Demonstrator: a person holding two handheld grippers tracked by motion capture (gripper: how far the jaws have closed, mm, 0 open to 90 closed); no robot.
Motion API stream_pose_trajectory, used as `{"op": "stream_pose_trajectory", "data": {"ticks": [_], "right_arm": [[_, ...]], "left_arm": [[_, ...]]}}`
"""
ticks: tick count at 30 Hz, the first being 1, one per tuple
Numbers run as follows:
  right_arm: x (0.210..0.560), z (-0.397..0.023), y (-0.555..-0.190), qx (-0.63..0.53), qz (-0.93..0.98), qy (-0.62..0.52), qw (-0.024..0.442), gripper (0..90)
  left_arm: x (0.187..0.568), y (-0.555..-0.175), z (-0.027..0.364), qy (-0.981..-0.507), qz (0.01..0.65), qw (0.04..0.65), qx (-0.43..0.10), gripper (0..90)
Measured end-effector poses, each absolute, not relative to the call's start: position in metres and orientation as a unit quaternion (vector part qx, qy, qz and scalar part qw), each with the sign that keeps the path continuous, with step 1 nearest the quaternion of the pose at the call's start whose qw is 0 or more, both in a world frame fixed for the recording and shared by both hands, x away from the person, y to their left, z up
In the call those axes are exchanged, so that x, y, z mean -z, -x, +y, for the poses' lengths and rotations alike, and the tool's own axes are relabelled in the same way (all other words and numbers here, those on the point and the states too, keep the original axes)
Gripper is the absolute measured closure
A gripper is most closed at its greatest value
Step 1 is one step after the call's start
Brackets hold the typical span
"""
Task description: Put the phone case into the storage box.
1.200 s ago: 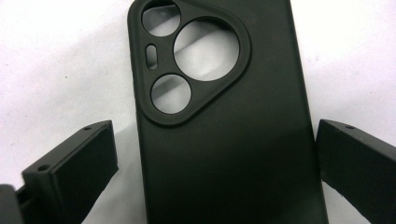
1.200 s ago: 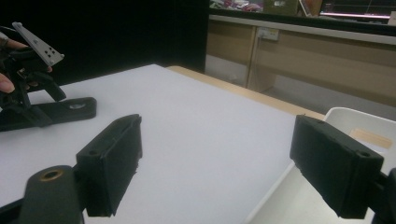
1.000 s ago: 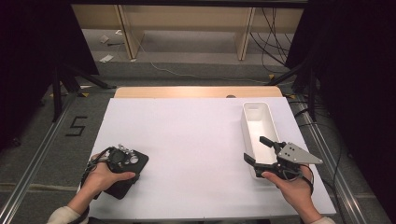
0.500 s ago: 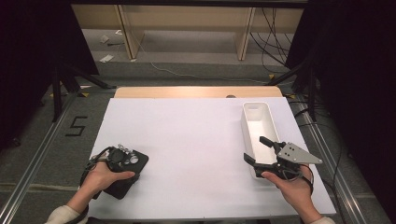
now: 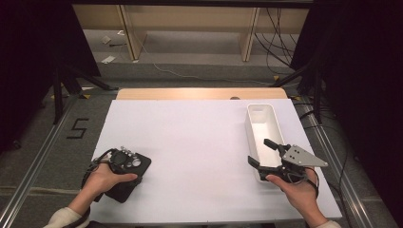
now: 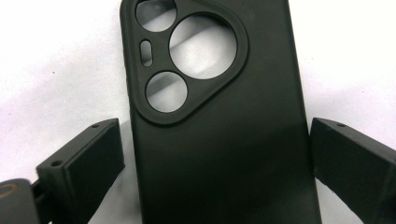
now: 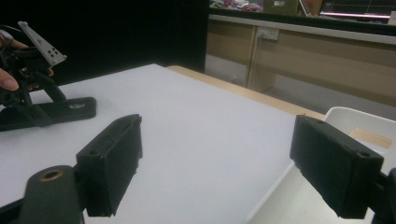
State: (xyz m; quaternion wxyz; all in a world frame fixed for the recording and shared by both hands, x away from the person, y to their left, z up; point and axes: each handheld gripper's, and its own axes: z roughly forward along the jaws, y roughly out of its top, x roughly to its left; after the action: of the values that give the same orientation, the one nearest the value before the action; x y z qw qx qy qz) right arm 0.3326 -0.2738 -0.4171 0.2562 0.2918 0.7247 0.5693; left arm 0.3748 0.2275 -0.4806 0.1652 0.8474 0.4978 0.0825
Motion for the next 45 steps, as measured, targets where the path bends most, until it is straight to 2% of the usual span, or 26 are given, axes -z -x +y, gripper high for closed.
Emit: {"op": "stream_pose_trajectory", "data": {"ticks": [6, 11, 23, 45], "right_arm": [[0.4172, -0.2739, -0.3327, -0.569, 0.725, -0.292, 0.256, 18.0], [0.4169, -0.2736, -0.3321, -0.569, 0.725, -0.292, 0.255, 18.0], [0.4166, -0.2737, -0.3321, -0.569, 0.726, -0.29, 0.257, 18.1], [0.4175, -0.2737, -0.3329, -0.57, 0.725, -0.293, 0.254, 18.1]], "left_arm": [[0.4797, -0.3748, 0.2268, -0.848, 0.497, 0.162, -0.085, 4.9], [0.4778, -0.3734, 0.225, -0.847, 0.499, 0.162, -0.083, 9.8], [0.477, -0.3712, 0.2245, -0.839, 0.51, 0.166, -0.088, 13.0], [0.4762, -0.3682, 0.2261, -0.837, 0.509, 0.178, -0.092, 15.2]]}}
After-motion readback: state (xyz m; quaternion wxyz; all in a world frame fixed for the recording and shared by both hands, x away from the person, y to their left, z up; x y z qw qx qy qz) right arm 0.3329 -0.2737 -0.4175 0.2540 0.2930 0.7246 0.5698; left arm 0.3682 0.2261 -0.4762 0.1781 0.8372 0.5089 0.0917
